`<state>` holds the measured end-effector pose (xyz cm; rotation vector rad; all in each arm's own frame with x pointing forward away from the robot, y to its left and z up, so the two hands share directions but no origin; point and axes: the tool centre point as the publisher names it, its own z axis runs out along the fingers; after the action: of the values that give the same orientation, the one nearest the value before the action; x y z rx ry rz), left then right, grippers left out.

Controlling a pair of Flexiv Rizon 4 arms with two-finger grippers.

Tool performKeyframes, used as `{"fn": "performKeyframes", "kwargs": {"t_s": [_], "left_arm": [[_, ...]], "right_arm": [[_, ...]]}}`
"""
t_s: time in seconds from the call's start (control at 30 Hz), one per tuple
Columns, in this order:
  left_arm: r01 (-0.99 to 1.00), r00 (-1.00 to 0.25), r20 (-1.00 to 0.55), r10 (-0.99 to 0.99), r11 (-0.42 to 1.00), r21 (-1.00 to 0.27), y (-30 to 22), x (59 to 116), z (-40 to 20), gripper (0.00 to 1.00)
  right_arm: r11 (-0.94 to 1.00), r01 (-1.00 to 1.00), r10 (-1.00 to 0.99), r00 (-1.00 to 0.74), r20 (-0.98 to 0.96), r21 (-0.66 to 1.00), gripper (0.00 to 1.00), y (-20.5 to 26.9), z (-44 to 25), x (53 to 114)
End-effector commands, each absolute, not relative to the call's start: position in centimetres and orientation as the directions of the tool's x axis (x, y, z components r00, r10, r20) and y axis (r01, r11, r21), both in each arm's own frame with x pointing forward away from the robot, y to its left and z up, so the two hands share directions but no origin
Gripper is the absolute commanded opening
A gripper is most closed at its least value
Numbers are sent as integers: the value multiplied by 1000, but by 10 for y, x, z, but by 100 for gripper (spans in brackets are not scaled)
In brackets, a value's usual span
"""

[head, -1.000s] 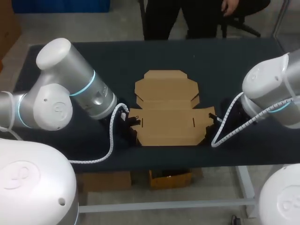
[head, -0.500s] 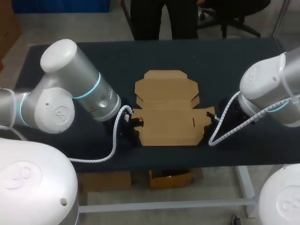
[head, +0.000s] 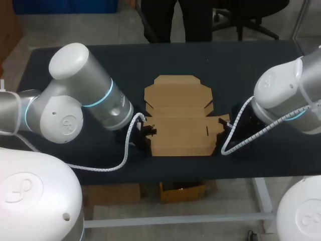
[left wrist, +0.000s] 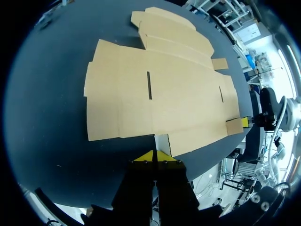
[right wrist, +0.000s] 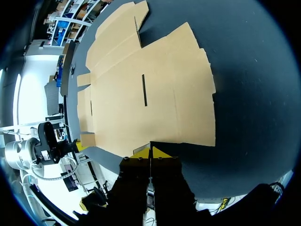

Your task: Assemble the packaging by folding the flat box into shape, placing the metal phone stand inside, and closing the box properly

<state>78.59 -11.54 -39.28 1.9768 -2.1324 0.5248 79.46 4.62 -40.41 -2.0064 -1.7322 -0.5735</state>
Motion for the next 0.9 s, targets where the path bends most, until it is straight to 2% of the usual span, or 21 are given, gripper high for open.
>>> {"fn": "performKeyframes", "kwargs": {"t_s": [0.03, 0.9], "left_arm": [[-990, -93, 356, -930, 49, -129, -121, 790, -394, 0], [-986, -157, 358, -920, 126, -108, -137, 784, -387, 0]], "right_arm": [[-131, 990, 818, 136, 560, -49, 0, 48, -402, 796], [-125, 990, 844, 137, 518, -58, 0, 64, -401, 796]]}}
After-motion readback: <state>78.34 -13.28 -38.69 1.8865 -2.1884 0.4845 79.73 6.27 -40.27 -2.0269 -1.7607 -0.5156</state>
